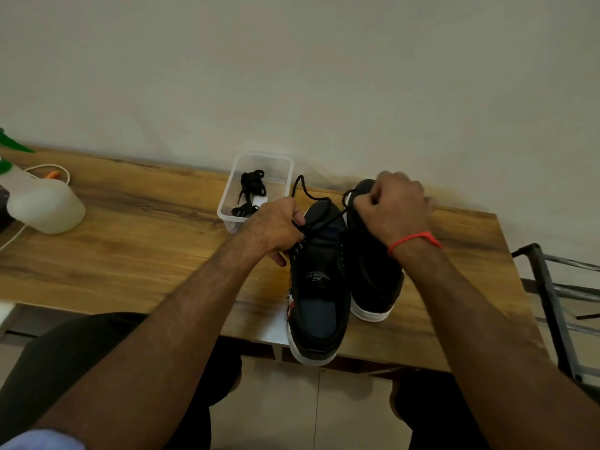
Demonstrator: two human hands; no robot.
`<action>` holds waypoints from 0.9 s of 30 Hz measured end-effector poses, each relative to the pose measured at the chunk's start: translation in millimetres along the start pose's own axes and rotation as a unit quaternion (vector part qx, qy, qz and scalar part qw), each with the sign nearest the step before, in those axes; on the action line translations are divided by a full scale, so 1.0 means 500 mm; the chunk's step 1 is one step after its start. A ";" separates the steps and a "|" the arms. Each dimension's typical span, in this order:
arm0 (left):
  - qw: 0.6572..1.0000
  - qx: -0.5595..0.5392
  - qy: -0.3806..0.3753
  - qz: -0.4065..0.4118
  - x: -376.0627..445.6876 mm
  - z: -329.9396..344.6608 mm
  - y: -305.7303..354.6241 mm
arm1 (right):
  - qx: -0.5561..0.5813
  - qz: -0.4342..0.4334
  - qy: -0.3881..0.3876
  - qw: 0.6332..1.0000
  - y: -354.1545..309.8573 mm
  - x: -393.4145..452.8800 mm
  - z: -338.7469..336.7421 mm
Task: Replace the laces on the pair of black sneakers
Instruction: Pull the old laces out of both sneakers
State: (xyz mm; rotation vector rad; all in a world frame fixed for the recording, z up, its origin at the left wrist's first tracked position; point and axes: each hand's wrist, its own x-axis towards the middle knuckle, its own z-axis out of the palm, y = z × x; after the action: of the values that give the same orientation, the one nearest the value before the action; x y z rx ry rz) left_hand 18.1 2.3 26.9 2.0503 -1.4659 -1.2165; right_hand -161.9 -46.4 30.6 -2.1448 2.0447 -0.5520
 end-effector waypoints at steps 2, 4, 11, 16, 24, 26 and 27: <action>1.000 -0.004 0.003 -0.003 0.000 0.000 -0.001 | 0.039 0.045 0.040 0.997 0.027 0.016 -0.020; 1.000 -0.003 0.003 -0.003 0.000 0.002 -0.001 | 0.069 0.068 0.053 0.994 0.045 0.023 -0.029; 1.000 0.010 -0.003 -0.002 0.001 0.001 0.003 | -0.039 -0.148 -0.054 0.987 -0.014 -0.025 0.013; 1.000 0.028 -0.001 0.002 0.000 0.000 0.003 | -0.142 -0.213 -0.171 0.951 -0.055 -0.072 0.076; 1.000 0.031 0.004 0.005 0.003 -0.002 0.000 | 0.092 -0.015 0.047 0.994 -0.014 -0.006 0.009; 0.999 0.036 0.007 0.007 0.004 0.002 -0.001 | 0.114 0.025 0.032 0.993 0.003 0.010 -0.014; 0.999 0.039 0.006 0.010 0.004 0.007 -0.001 | 0.090 0.036 -0.010 0.995 0.009 0.013 -0.021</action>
State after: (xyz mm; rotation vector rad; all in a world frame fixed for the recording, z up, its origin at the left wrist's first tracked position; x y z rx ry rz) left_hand 16.1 1.5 23.7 2.0848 -1.5471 -1.1538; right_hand -169.7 -51.4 40.1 -1.9603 1.9697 -0.6744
